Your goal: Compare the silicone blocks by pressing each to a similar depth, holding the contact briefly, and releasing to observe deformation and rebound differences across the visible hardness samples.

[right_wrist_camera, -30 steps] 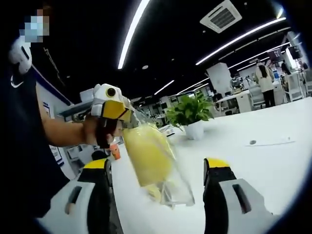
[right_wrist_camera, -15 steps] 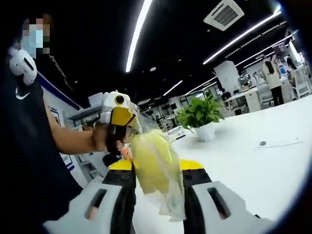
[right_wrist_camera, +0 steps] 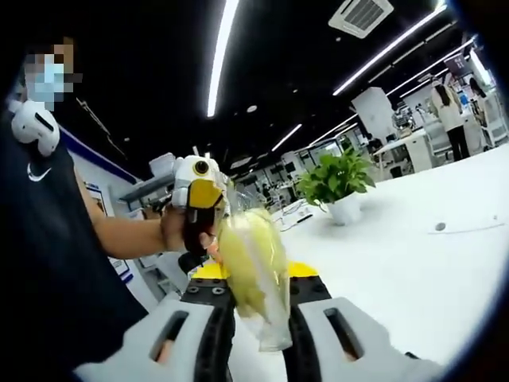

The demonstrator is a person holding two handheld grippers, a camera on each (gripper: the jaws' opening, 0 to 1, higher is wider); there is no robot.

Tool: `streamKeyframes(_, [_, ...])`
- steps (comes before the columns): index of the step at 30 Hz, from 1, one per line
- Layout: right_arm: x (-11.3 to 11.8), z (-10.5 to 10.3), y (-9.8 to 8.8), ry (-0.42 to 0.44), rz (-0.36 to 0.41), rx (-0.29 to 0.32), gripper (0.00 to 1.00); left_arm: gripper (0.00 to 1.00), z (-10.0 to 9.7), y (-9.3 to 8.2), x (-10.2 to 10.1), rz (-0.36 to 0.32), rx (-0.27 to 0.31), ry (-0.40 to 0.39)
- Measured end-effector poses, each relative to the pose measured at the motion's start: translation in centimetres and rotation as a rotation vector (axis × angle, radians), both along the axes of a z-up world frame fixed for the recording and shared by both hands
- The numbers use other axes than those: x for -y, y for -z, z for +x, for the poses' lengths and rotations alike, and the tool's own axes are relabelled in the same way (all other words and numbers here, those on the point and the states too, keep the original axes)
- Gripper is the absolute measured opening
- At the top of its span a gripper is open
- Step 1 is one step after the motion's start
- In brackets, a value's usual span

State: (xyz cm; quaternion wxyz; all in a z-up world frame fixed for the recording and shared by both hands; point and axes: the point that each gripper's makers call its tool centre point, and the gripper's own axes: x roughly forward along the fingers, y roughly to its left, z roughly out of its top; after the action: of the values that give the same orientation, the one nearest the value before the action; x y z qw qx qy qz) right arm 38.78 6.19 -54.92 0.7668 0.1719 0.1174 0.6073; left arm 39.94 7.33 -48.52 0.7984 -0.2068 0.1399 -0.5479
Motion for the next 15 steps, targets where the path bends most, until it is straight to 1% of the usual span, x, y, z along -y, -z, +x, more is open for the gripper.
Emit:
streamKeyframes(1, [-0.1, -0.1, 0.1, -0.001, -0.013, 0.006, 0.13, 0.00, -0.1, 0.1, -0.1, 0.006, 0.004, -0.002])
streamKeyframes(2, [-0.1, -0.3, 0.2, -0.004, -0.021, -0.003, 0.12, 0.00, -0.1, 0.2, -0.2, 0.017, 0.019, -0.004])
streamKeyframes(3, [-0.2, -0.3, 0.5, -0.005, -0.032, -0.026, 0.11, 0.00, -0.1, 0.4, -0.2, 0.031, 0.036, -0.008])
streamKeyframes(5, [-0.2, -0.5, 1.0, -0.013, -0.053, -0.048, 0.10, 0.00, -0.1, 0.9, -0.4, 0.048, 0.046, -0.012])
streamKeyframes(6, [-0.2, -0.6, 1.0, -0.017, -0.054, -0.050, 0.09, 0.00, -0.2, 1.1, -0.4, 0.046, 0.043, -0.011])
streamKeyframes(9, [-0.3, -0.8, 1.2, -0.014, -0.074, -0.048, 0.07, 0.00, -0.3, 1.4, -0.5, 0.065, 0.083, -0.012])
streamKeyframes(13, [-0.1, -0.9, 1.4, -0.012, -0.078, -0.053, 0.05, 0.00, -0.4, 1.5, -0.4, 0.047, 0.058, -0.005])
streamKeyframes(14, [-0.1, -0.9, 1.4, -0.010, -0.081, -0.050, 0.05, 0.00, -0.5, 1.5, -0.4, 0.046, 0.065, -0.007])
streamKeyframes(15, [-0.1, -0.9, 1.4, -0.010, -0.080, -0.048, 0.04, 0.00, -0.7, 1.4, -0.3, 0.039, 0.084, -0.006])
